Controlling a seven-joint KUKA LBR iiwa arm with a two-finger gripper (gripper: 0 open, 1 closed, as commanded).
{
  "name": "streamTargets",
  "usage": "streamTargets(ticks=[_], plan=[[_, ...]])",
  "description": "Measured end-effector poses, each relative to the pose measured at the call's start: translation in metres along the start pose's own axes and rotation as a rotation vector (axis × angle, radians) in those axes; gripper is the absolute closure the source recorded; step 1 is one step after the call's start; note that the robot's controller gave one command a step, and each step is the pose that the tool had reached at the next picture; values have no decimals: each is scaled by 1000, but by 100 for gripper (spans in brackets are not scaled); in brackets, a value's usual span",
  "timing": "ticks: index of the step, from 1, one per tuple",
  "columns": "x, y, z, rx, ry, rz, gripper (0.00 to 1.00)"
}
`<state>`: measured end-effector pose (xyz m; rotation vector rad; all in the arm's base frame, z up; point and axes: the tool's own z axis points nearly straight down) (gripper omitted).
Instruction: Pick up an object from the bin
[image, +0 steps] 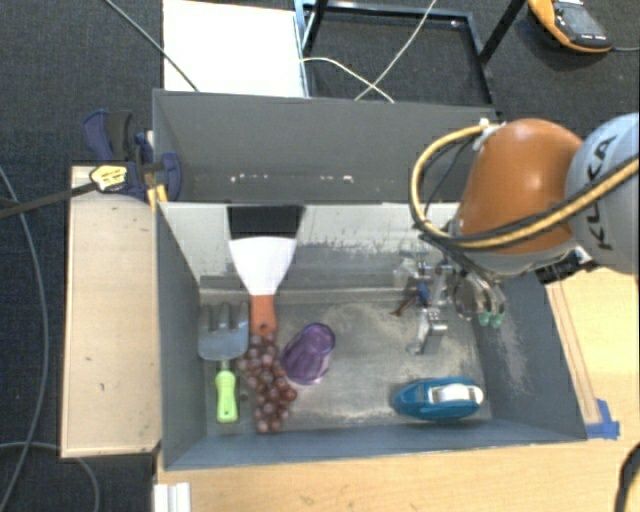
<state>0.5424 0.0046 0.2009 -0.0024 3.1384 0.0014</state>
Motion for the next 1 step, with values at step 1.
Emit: streamTargets(ticks=[1], plan=[[0,0,0,0,0,0,100]])
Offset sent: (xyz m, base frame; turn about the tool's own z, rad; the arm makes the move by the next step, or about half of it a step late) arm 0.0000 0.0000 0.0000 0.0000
